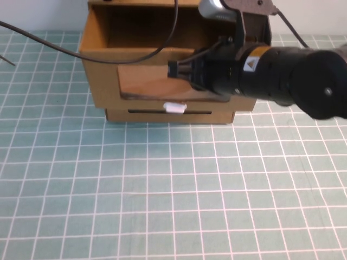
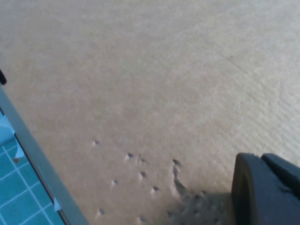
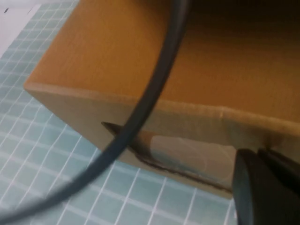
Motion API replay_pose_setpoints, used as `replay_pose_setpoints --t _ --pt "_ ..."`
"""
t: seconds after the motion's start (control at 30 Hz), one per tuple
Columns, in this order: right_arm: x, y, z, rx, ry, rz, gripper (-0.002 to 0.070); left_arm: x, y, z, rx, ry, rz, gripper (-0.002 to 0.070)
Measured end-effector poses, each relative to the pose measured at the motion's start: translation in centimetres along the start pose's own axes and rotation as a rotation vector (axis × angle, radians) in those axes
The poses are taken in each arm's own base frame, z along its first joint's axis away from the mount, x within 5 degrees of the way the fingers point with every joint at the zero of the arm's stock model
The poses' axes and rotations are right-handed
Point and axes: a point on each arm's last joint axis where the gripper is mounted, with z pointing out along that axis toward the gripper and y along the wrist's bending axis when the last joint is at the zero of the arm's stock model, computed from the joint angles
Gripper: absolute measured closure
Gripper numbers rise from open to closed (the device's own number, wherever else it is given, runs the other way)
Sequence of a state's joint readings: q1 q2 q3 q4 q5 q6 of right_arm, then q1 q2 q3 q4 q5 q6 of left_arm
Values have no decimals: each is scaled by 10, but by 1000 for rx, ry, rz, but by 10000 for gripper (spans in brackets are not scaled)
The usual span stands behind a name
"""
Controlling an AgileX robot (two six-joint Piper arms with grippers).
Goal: Close the shoe box
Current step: Close the shoe box with your right arm
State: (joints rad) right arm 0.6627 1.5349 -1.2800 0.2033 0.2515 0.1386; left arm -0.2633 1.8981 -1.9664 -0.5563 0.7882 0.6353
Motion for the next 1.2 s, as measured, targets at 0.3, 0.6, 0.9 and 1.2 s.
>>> replay_pose_setpoints --t 0.3,0.6,0.9,1.2 --pt "-26 -21 24 49 -48 25 687 0 0 0 0 0 0 680" --pt "-41 -37 46 81 -76 40 687 0 0 0 0 0 0 680" --pt "-51 -48 75 92 -100 45 688 0 0 0 -3 -4 0 680" --pt "-45 -56 84 113 -29 49 688 -1 0 0 -4 -5 0 680"
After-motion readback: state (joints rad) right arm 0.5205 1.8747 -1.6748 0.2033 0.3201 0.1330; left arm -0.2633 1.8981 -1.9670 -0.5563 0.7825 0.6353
